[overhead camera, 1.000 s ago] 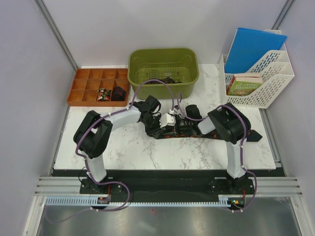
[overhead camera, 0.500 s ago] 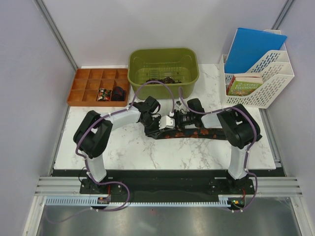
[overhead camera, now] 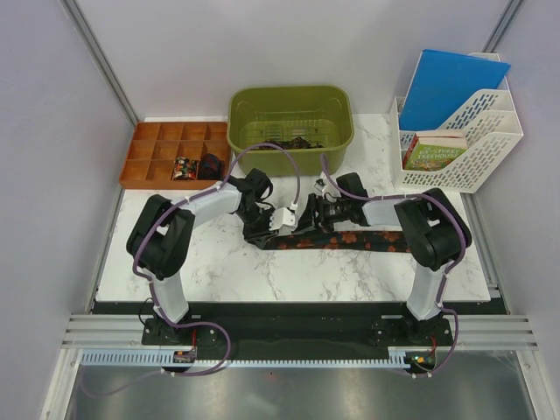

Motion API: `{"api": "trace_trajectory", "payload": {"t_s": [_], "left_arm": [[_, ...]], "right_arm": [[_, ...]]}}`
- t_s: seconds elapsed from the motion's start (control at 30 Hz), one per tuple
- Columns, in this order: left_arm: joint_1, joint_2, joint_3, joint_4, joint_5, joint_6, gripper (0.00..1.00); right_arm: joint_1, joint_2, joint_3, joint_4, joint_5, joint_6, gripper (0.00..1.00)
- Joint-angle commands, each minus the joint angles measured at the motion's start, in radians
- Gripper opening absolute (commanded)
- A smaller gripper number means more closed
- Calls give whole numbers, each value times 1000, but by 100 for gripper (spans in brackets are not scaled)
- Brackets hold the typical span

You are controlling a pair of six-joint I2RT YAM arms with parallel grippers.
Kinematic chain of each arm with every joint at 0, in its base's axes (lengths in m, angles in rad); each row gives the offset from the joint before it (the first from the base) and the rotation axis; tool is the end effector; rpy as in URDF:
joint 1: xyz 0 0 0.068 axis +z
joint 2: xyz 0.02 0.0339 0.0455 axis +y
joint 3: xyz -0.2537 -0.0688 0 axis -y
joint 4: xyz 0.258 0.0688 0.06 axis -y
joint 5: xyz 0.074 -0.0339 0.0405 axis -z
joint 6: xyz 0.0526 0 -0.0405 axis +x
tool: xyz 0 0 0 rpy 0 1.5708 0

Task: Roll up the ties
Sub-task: Roll the tie at the center of the board.

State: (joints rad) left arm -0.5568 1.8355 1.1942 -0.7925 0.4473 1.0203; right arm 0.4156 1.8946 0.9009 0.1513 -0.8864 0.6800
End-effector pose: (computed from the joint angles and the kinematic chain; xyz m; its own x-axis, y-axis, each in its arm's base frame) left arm 0.2814 -0.2019 0.1318 0.0089 0.8996 -0.4366 0.9922 -0.0621 -0.1078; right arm 0.3158 0.1839 0.0905 -0.9881 -0.0015 -0.1540 -0.1361 0.4773 0.8682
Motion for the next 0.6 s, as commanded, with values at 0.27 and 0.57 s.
{"api": "trace_trajectory", "payload": {"t_s": [0.27,0.57], "left_arm": [[17,21,13,-70,28,-6,11],[0,16,4,-4,16,-86,11]], "right_arm": [[-159,-155,99,-344,-31,-329,84],[-163,-215,-198,316,53,279,66]]}}
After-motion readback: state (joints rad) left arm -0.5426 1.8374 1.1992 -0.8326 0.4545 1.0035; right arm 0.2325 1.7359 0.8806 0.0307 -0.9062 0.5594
